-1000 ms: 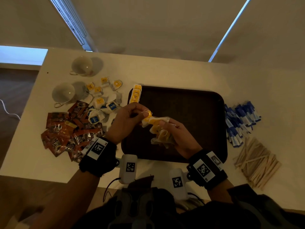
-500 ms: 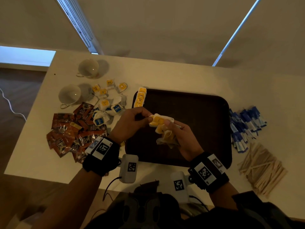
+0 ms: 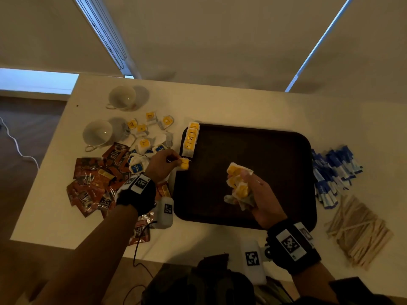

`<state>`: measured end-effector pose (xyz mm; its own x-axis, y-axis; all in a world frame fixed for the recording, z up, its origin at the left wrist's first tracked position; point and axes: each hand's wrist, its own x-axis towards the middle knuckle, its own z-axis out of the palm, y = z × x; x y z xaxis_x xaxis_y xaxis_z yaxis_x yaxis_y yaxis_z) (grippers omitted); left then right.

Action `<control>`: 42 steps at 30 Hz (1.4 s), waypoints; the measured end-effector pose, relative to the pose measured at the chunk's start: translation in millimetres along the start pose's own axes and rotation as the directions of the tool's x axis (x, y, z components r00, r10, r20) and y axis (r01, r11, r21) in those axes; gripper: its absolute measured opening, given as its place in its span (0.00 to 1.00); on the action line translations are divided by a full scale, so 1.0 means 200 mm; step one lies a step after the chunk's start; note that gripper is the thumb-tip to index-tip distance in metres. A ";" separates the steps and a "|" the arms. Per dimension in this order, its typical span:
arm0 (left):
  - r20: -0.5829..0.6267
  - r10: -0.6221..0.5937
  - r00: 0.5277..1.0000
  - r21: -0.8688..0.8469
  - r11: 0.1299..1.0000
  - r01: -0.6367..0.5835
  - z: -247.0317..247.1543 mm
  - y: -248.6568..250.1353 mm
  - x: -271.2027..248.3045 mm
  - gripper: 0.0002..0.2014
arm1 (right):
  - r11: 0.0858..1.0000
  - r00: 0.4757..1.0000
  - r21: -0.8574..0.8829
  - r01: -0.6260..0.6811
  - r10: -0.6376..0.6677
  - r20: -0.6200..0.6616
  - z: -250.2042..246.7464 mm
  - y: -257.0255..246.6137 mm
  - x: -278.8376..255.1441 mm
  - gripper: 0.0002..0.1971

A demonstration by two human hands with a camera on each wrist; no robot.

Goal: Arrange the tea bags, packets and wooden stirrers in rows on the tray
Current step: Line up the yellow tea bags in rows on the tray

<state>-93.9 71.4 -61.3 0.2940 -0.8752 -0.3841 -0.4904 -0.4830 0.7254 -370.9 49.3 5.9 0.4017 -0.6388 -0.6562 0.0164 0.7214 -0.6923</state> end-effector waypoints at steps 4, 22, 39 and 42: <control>0.088 -0.043 0.995 0.105 0.994 0.034 0.02 -0.02 0.10 0.06 | 0.999 0.999 0.021 -0.035 0.036 -0.033 -0.01 0.03 0.01 0.16; -0.090 -0.044 0.995 0.130 0.990 0.056 0.06 0.04 0.25 0.06 | 0.997 0.995 -0.007 -0.082 0.082 -0.051 0.07 0.05 0.03 0.13; 0.272 0.208 0.939 -0.380 0.920 -0.094 0.14 0.31 -0.14 0.09 | 0.997 0.998 0.058 -0.056 0.058 -0.017 0.20 0.02 0.11 0.16; 0.229 0.197 0.953 -0.425 0.901 -0.084 0.16 0.31 -0.17 0.07 | 0.996 0.998 0.076 -0.056 0.057 -0.012 0.20 0.03 0.11 0.16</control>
<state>-160.0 70.9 -21.8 -0.0046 -0.9351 -0.3543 -0.1179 -0.3513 0.9288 -324.9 50.7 -0.3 0.3909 -0.6001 -0.6979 0.0635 0.7740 -0.6299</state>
